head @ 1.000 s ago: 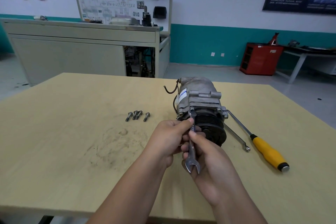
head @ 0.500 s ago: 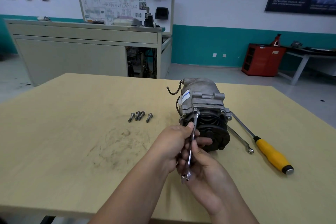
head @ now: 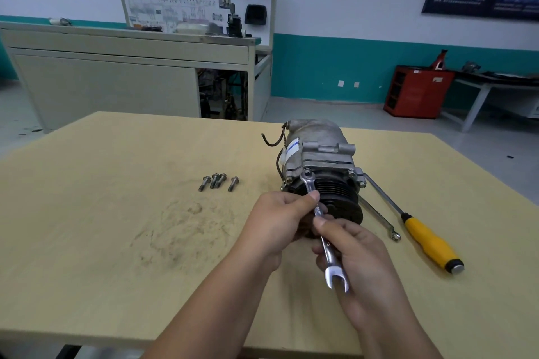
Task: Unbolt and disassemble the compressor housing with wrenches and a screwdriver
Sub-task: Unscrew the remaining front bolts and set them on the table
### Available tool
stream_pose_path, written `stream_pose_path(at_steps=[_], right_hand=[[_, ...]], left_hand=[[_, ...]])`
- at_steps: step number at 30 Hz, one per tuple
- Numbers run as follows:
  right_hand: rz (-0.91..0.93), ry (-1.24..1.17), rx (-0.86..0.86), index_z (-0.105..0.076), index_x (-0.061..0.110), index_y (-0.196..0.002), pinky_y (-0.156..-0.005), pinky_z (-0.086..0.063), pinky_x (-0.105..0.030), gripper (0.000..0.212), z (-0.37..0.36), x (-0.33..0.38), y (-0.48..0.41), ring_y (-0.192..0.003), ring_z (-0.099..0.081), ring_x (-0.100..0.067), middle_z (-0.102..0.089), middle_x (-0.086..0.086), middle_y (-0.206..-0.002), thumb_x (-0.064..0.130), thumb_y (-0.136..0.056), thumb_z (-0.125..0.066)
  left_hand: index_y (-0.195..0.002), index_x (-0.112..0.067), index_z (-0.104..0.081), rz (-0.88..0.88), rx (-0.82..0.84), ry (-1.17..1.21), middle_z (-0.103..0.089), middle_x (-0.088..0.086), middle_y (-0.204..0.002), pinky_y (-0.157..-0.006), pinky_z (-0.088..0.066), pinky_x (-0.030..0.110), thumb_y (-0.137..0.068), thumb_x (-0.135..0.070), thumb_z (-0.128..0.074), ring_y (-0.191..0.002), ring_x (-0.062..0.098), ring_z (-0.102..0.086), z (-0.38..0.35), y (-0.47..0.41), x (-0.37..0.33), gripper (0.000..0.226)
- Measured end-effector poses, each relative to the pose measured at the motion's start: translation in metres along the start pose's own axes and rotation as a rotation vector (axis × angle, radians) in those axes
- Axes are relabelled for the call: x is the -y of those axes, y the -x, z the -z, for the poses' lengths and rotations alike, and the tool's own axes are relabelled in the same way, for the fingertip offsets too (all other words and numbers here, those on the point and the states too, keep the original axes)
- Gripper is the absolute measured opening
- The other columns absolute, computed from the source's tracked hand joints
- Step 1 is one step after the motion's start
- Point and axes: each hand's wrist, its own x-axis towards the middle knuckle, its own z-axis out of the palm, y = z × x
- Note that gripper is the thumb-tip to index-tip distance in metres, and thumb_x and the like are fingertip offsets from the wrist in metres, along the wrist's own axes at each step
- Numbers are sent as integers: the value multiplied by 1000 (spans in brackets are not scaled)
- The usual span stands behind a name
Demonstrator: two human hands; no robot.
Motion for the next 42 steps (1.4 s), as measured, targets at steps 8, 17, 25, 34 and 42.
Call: stream_pose_path(at_steps=[8, 17, 25, 34, 42], right_hand=[[-276, -328, 220, -76, 3, -70, -41, -43, -19, 30, 1, 3, 3, -43, -48, -11, -53, -5, -54, 24, -79, -55], [-304, -564, 139, -60, 9, -67, -33, -31, -13, 8, -9, 8, 5, -30, -34, -5, -37, 4, -41, 14, -70, -57], [-247, -493, 39, -61, 9, -79, -36, -32, -10, 10, -20, 5, 8, -33, -40, -3, -49, 2, -46, 8, -86, -55], [-165, -361, 11, -64, 9, -74, -35, -36, -14, 20, -23, 0, 10, -35, -43, -3, -50, 0, -49, 5, -90, -53], [-82, -258, -7, -59, 5, -67, -32, -27, -18, 26, -20, -2, 17, -33, -33, -7, -39, -3, -43, 6, -91, -51]], left_hand=[[-73, -7, -62, 167, 98, 240, -73, 12, -77, -39, -41, 14, -95, -23, -53, -33, 11, -50, -2, 2, 0, 28], [-66, -15, -69, 229, 144, 252, -72, 11, -87, -48, -47, 19, -91, -33, -55, -49, 13, -59, -3, 0, 1, 34], [-69, -11, -70, 109, 39, 103, -61, 3, -57, -43, -46, 16, -89, -34, -61, -41, 10, -54, -2, 1, -4, 32], [-75, -4, -67, 58, 48, 103, -58, -3, -44, -42, -41, 12, -90, -28, -61, -34, 6, -49, 0, 5, -2, 28], [-68, -7, -68, 30, 37, 66, -66, 2, -53, -48, -46, 14, -89, -27, -61, -39, 5, -48, -5, 6, 0, 30]])
